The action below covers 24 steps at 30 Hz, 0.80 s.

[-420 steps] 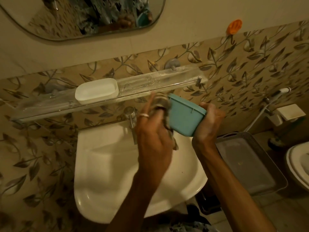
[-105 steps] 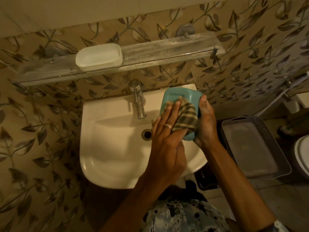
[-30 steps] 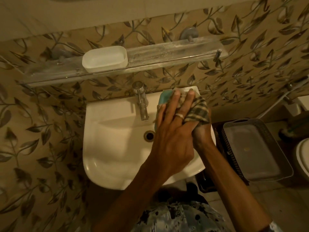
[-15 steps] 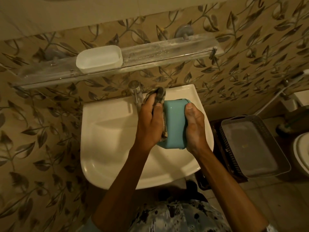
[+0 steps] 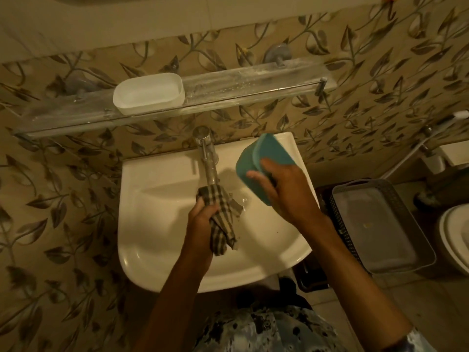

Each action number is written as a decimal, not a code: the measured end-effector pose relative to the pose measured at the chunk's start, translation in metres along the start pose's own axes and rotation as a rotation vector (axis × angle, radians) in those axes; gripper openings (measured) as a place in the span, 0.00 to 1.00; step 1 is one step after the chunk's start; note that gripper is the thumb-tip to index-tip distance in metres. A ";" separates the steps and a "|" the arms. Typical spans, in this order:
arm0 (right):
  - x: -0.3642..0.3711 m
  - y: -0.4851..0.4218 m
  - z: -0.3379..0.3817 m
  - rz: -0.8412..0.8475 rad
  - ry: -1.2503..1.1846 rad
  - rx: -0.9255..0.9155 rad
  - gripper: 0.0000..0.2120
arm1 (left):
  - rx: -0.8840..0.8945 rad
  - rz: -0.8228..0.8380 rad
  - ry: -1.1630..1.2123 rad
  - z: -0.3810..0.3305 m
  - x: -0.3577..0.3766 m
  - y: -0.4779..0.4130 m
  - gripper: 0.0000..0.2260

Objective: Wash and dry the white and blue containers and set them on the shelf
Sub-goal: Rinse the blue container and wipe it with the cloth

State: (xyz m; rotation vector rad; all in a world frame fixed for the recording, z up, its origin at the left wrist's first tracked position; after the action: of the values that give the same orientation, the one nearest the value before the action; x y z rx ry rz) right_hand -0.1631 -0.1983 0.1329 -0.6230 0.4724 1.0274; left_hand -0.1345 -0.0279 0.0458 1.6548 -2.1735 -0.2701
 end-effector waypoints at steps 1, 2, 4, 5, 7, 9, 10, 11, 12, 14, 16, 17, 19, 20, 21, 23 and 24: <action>0.009 0.005 0.008 0.081 0.110 -0.098 0.13 | 0.014 0.027 0.021 -0.005 0.002 -0.003 0.20; 0.018 0.011 0.015 0.155 0.186 -0.173 0.13 | 0.030 0.055 0.037 -0.012 0.003 -0.005 0.26; 0.031 0.023 0.025 0.230 0.285 -0.292 0.11 | 0.054 0.128 0.008 -0.021 0.007 -0.008 0.37; 0.036 0.028 0.029 0.256 0.310 -0.339 0.09 | 0.070 0.165 -0.024 -0.023 0.009 -0.009 0.38; 0.046 0.036 0.032 0.303 0.355 -0.391 0.08 | 0.093 0.226 -0.056 -0.021 0.010 -0.009 0.33; 0.050 0.038 0.034 0.340 0.403 -0.434 0.09 | 0.103 0.267 -0.043 -0.016 0.013 -0.009 0.26; 0.048 0.039 0.036 0.322 0.412 -0.460 0.09 | 0.102 0.283 -0.018 -0.014 0.014 -0.008 0.24; 0.042 0.038 0.036 0.275 0.410 -0.475 0.11 | 0.100 0.300 0.018 -0.013 0.016 -0.008 0.22; 0.034 0.038 0.035 0.207 0.386 -0.467 0.15 | 0.103 0.317 0.049 -0.013 0.016 -0.008 0.22; 0.007 0.034 0.028 0.027 0.213 -0.336 0.21 | 0.112 0.334 0.082 -0.016 0.016 -0.009 0.22; -0.025 0.026 0.002 -0.149 -0.172 -0.003 0.21 | 0.128 0.336 0.050 -0.021 0.013 -0.009 0.25; -0.032 0.023 -0.017 -0.193 -0.377 0.204 0.24 | 0.143 0.350 0.009 -0.025 0.012 -0.009 0.27; -0.022 0.020 -0.043 -0.097 -0.663 0.550 0.32 | 0.167 0.389 -0.076 -0.028 0.015 -0.008 0.26; -0.012 0.021 -0.048 -0.007 -0.749 0.648 0.33 | 0.170 0.400 -0.101 -0.028 0.016 -0.009 0.24; -0.003 0.023 -0.052 0.087 -0.841 0.713 0.33 | 0.172 0.401 -0.104 -0.029 0.017 -0.009 0.23; 0.006 0.030 -0.054 0.196 -1.078 0.798 0.31 | 0.169 0.385 -0.058 -0.031 0.016 -0.011 0.21; 0.008 0.033 -0.053 0.226 -1.166 0.813 0.30 | 0.165 0.372 -0.021 -0.033 0.014 -0.012 0.20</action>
State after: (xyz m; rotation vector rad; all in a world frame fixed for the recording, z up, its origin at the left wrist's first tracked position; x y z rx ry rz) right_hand -0.1926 -0.2171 0.0807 0.7738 -0.1144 1.1156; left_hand -0.1133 -0.0423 0.0740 1.2905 -2.5206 -0.0024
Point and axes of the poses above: each hand's wrist, its own y-axis away from the middle knuckle, its own x-axis out of the palm, z = x × y, the point moved 8 cm from there along -y, towards the middle knuckle, and after that the axes turned 11 degrees about x, right-handed, at the moved point
